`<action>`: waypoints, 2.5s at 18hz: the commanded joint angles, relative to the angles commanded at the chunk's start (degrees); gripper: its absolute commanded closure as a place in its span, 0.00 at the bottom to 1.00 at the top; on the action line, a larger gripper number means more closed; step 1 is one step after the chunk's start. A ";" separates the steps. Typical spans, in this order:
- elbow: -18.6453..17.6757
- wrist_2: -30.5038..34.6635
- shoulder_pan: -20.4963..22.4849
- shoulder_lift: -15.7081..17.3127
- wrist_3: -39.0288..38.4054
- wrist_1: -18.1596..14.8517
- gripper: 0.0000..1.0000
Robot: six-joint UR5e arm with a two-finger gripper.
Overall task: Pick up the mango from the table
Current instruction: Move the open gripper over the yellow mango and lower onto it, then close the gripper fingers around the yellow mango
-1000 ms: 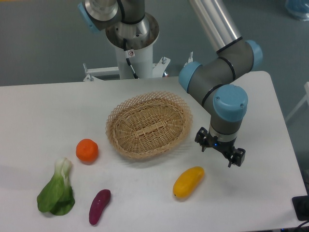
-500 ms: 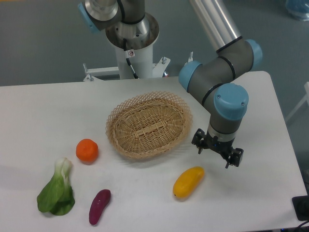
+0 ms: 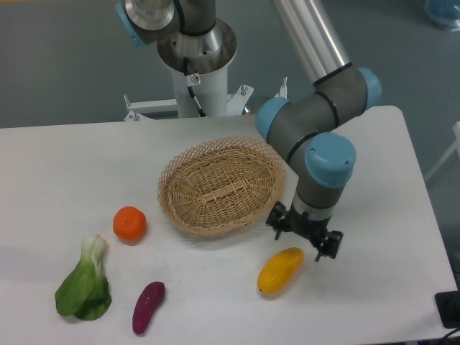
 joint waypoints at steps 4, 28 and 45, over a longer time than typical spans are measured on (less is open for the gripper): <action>0.88 0.26 -1.06 -1.76 0.17 1.57 0.00; 1.85 7.12 -4.40 -6.68 -0.01 4.83 0.24; 2.11 8.70 -1.77 -0.18 -0.53 3.96 0.50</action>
